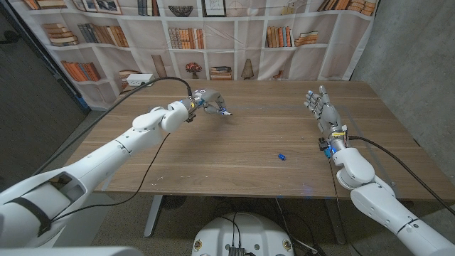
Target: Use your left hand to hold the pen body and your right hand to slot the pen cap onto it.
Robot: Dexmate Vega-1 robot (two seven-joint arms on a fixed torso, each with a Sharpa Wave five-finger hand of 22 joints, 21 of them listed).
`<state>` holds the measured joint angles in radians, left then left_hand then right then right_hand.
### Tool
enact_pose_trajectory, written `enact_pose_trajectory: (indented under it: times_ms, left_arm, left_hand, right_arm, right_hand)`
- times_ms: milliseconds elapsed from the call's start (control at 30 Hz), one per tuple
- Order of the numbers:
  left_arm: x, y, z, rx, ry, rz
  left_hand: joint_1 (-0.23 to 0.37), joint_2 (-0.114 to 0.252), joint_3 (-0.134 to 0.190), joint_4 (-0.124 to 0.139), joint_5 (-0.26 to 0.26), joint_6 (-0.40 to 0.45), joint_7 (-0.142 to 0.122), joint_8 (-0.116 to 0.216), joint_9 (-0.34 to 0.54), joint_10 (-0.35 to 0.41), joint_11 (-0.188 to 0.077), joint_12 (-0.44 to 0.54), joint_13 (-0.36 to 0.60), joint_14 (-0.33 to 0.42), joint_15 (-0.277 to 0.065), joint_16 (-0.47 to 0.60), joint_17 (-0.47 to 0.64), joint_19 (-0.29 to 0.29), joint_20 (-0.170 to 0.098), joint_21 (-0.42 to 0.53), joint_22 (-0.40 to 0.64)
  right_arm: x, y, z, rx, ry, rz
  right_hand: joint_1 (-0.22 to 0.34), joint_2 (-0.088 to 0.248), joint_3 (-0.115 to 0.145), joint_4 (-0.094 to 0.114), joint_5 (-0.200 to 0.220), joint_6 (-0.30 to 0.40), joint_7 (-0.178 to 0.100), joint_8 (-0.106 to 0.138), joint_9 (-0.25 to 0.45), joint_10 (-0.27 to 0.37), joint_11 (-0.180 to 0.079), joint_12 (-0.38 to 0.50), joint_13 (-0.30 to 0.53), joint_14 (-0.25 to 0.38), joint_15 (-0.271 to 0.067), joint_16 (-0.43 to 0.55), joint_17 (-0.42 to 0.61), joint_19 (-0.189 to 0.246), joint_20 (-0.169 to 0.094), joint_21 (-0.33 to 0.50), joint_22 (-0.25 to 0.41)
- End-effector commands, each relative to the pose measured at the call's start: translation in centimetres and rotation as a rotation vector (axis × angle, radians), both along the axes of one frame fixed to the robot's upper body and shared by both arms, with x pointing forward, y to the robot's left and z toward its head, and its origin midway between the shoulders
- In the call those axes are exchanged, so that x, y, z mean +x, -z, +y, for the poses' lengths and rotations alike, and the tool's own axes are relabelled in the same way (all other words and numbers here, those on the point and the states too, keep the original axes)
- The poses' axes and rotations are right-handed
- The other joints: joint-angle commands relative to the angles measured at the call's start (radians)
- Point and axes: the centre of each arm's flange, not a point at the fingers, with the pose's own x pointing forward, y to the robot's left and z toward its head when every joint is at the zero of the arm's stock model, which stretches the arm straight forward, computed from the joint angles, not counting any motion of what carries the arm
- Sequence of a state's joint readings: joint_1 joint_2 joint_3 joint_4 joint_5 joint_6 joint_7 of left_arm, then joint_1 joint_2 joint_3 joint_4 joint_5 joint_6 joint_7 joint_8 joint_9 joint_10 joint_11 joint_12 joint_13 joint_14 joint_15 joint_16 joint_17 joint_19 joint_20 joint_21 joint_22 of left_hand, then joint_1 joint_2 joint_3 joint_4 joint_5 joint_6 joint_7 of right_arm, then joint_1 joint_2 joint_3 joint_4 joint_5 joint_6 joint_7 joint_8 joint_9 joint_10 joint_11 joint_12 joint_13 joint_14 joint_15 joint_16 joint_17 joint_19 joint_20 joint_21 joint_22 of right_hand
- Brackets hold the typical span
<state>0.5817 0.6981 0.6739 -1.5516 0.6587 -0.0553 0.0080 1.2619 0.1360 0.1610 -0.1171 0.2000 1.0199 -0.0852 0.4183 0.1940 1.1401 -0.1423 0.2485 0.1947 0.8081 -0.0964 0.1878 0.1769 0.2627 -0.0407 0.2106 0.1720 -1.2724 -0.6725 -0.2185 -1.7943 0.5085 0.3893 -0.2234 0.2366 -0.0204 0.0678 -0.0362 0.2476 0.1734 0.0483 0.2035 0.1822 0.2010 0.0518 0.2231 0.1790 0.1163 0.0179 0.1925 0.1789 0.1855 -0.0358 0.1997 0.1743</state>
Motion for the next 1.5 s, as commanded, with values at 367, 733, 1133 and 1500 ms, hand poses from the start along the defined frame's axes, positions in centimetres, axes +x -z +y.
enact_pose_trajectory:
  times_ms: [367,733,1133,1500]
  left_arm:
    - [-2.6,-1.9,0.6,-0.374,0.147,-0.107]
    - [-1.9,-0.8,2.7,-0.527,0.306,-0.002]
    - [-1.3,0.0,3.3,-0.633,0.385,0.025]
    - [-1.2,-1.0,2.3,-0.608,0.401,0.018]
  left_hand:
    - [0.009,0.005,0.035,0.024,0.005,0.066,0.074,0.007,0.005,0.038,-0.027,0.008,0.119,0.013,-0.120,-0.002,0.001,0.008,-0.123,-0.006,0.004]
    - [0.009,0.003,0.040,0.026,0.003,0.064,0.074,0.007,0.005,0.038,-0.023,0.008,0.128,0.014,-0.120,-0.004,0.001,0.008,-0.121,-0.008,0.004]
    - [0.007,-0.001,0.044,0.028,0.001,0.064,0.078,0.008,0.005,0.036,-0.025,0.008,0.135,0.012,-0.119,-0.005,0.001,0.005,-0.118,-0.010,0.004]
    - [0.006,-0.003,0.050,0.030,-0.001,0.059,0.078,0.008,0.007,0.034,-0.019,0.006,0.142,0.009,-0.118,-0.006,0.001,0.001,-0.112,-0.012,0.004]
  right_arm:
    - [-6.0,1.5,2.4,-0.108,0.161,-0.014]
    - [-8.8,2.2,3.7,-0.287,0.409,-0.019]
    - [-10.9,2.9,4.2,-0.413,0.550,0.040]
    - [-12.1,2.7,5.0,-0.554,0.698,0.052]
  right_hand:
    - [0.054,0.012,0.014,-0.028,0.002,0.035,-0.029,0.009,0.003,0.045,-0.024,0.011,0.004,0.032,-0.019,0.005,0.002,0.031,-0.031,0.010,0.006]
    - [0.130,0.029,0.037,-0.068,-0.003,0.090,-0.048,0.020,0.007,0.100,-0.038,0.021,0.004,0.107,-0.043,0.014,0.000,0.110,-0.030,0.028,0.006]
    - [0.215,0.046,0.065,-0.107,-0.014,0.133,-0.060,0.026,0.009,0.144,-0.052,0.027,0.004,0.146,-0.055,0.011,-0.001,0.138,-0.031,0.025,0.006]
    - [0.293,0.012,0.070,-0.124,-0.014,0.229,-0.091,0.041,0.012,0.253,-0.108,0.048,0.003,0.237,-0.087,0.014,-0.001,0.207,-0.037,0.030,0.007]
